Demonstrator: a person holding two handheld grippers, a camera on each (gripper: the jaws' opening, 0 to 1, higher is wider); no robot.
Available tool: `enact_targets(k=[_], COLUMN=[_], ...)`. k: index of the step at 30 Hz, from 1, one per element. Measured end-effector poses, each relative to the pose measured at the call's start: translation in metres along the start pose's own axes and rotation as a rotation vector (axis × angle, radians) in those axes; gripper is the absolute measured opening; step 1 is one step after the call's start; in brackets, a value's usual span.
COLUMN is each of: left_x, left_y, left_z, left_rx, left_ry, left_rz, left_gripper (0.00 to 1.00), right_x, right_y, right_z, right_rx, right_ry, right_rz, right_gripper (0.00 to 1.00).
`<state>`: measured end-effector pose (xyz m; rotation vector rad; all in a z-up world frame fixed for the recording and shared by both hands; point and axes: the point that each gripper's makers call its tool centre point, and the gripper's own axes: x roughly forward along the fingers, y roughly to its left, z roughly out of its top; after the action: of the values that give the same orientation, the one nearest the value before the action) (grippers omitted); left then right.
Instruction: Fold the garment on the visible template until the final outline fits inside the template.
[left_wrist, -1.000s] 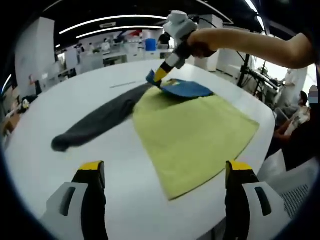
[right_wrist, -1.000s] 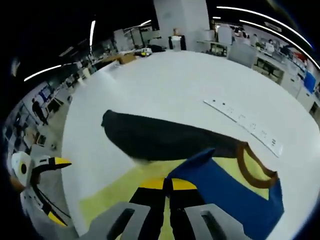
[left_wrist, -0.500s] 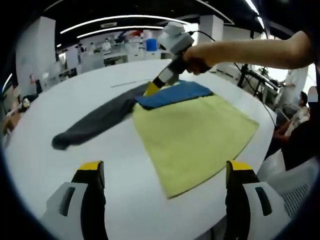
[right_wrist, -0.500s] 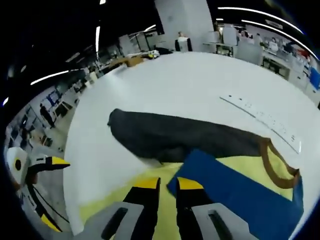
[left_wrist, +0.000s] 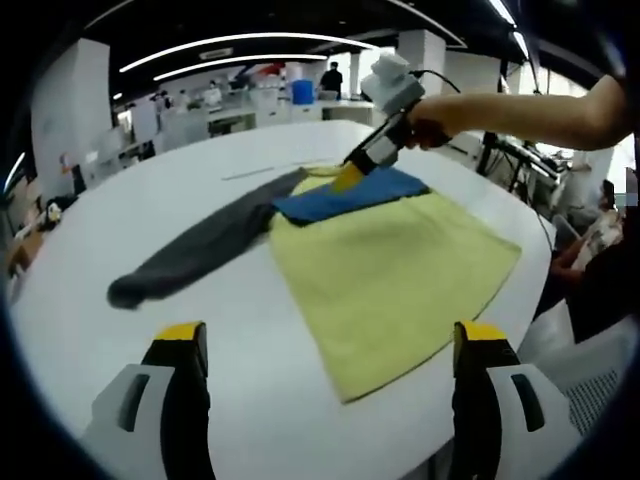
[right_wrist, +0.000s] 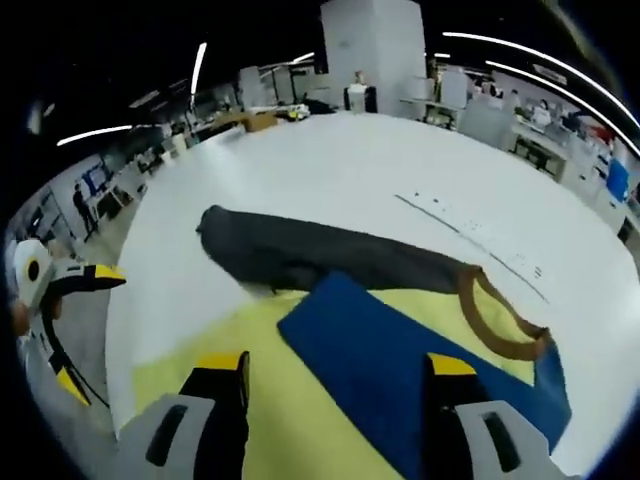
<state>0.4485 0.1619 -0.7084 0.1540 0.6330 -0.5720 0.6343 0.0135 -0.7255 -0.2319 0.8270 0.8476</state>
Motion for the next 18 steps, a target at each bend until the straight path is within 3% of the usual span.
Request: enact_targets(k=[11,18], left_x=[0.005,0.006], left_y=[-0.006,-0.007], left_z=[0.002,0.003], left_rx=[0.015,0.022], left_ry=[0.008,0.013], left_rz=[-0.013,-0.016], left_gripper=[0.99,0.99], right_x=[-0.035,-0.062], right_y=[-0.034,-0.062], right_z=[-0.031,-0.061], right_rx=[0.049,0.116], right_ry=[-0.006,0.001], right_rz=[-0.058,-0.113], right_gripper=[0.76,0.76])
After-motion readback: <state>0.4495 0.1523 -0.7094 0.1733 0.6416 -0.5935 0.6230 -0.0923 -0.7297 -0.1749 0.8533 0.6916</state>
